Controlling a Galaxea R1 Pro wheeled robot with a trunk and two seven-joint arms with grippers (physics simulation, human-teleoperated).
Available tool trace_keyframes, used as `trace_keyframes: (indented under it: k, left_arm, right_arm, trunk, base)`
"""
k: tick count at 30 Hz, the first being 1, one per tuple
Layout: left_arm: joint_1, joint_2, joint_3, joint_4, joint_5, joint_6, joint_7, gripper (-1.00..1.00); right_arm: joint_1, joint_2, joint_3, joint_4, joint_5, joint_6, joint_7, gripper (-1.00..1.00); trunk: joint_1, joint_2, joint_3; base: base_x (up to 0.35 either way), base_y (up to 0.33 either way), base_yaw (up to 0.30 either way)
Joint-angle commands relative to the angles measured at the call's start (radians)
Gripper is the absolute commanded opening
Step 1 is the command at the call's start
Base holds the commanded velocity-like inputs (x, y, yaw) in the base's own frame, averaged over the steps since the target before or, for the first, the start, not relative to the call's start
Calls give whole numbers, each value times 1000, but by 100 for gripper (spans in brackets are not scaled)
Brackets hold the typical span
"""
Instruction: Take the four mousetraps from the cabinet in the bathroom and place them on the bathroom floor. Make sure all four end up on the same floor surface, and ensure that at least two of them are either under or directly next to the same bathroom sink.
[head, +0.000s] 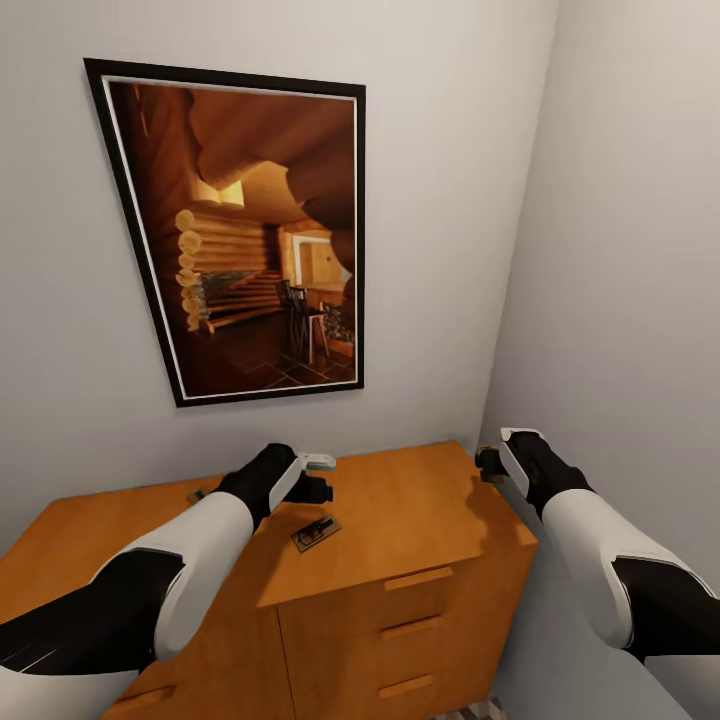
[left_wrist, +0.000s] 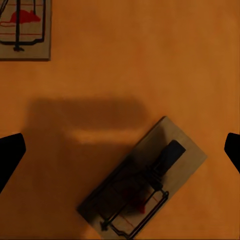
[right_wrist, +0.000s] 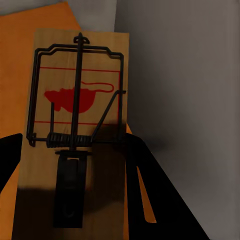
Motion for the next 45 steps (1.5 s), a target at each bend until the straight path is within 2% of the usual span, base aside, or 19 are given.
trace_keyframes:
  k: [1,15,21,45]
  left_arm:
    - [-1,0,-6,1,5,4,2,100]
    - [-1,0,-5,69,6,0,-4,100]
    - [-1,0,-5,110,6,-49,-4,100]
    - [0,0,-5,139,3,-71,-11,100]
  right_arm:
    - [-1,1,-5,-2,0,5,-2,-100]
    - [-1,0,-5,-2,-1,5,-2,-100]
    - [-1,0,-5,-2,-1,5,-2,-100]
    - [-1,-1,-5,-2,0,5,-2,-100]
  trunk:
    - [0,-2,-2]
    - [0,-2,-2]
    - [0,-2,-2]
    - [0,-2,-2]
  base:
    - [0,0,0]
    - [0,0,0]
    - [0,0,0]
    - [0,0,0]
